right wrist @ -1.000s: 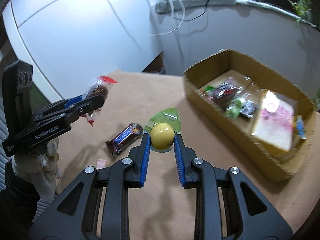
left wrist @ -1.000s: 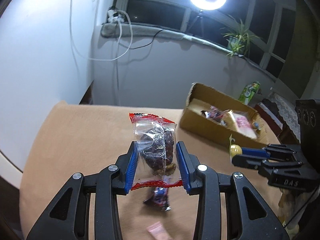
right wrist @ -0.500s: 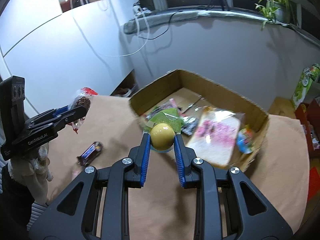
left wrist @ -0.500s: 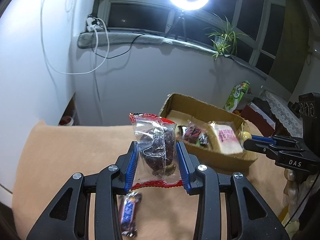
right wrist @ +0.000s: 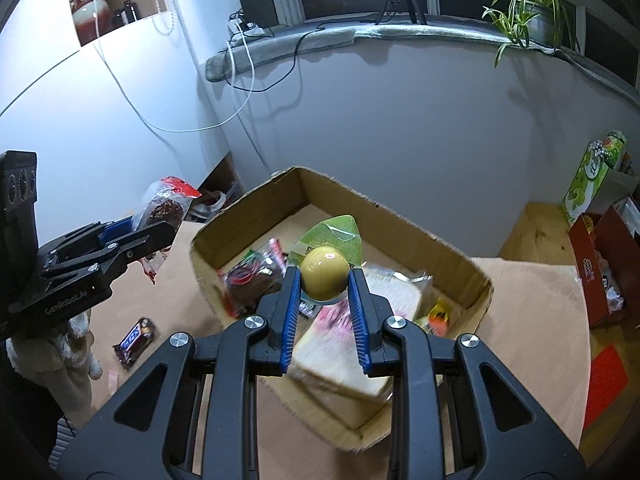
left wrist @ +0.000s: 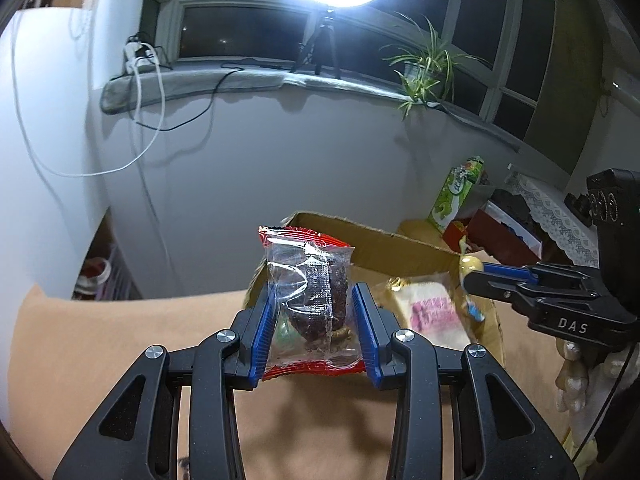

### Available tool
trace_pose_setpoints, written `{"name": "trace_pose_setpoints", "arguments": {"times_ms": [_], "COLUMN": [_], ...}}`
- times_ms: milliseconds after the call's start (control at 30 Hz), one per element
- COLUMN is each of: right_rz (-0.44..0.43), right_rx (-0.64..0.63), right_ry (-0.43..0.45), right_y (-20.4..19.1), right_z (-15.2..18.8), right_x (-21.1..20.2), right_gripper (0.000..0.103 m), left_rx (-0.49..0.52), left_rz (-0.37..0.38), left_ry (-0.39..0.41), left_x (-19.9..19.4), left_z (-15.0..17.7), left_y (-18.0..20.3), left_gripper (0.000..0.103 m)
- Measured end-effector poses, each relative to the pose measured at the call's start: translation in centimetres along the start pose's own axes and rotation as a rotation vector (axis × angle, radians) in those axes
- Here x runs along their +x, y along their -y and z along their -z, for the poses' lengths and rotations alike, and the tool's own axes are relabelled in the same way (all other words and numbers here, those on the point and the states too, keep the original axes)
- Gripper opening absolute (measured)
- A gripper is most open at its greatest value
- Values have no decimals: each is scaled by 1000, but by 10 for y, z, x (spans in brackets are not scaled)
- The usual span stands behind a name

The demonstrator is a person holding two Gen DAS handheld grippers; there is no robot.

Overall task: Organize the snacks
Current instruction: 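Carry the red packet with the left gripper while the right carries the yellow ball to the box, then open both grippers to release the red packet and yellow ball into the box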

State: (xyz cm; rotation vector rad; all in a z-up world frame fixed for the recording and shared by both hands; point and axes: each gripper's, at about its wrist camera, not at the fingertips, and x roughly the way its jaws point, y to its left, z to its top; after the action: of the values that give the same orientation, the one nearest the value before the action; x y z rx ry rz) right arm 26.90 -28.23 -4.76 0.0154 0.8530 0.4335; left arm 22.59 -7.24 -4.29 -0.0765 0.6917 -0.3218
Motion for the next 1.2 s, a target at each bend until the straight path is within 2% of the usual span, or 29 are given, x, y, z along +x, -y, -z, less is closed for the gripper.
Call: {"name": "trace_pose_setpoints", "arguments": {"times_ms": [400, 1000, 1033, 1100, 1133, 1200], "right_rz": [9, 28, 33, 54, 61, 68], "right_rx": [-6, 7, 6, 3, 5, 13], "right_ry": [-21, -50, -48, -44, -35, -18], "right_y": [9, 17, 17, 17, 17, 19], "right_z": [-20, -21, -21, -21, -21, -20], "right_x": [30, 54, 54, 53, 51, 47], "right_gripper": [25, 26, 28, 46, 61, 65], "left_rx": [28, 28, 26, 25, 25, 26], "left_rz": [3, 7, 5, 4, 3, 0], "left_ry": [-26, -46, -44, -50, -46, -43], "left_x": [34, 57, 57, 58, 57, 57], "left_z": [-15, -20, -21, -21, -21, -21], "left_y": [8, 10, 10, 10, 10, 10], "left_gripper": [37, 37, 37, 49, 55, 55]}}
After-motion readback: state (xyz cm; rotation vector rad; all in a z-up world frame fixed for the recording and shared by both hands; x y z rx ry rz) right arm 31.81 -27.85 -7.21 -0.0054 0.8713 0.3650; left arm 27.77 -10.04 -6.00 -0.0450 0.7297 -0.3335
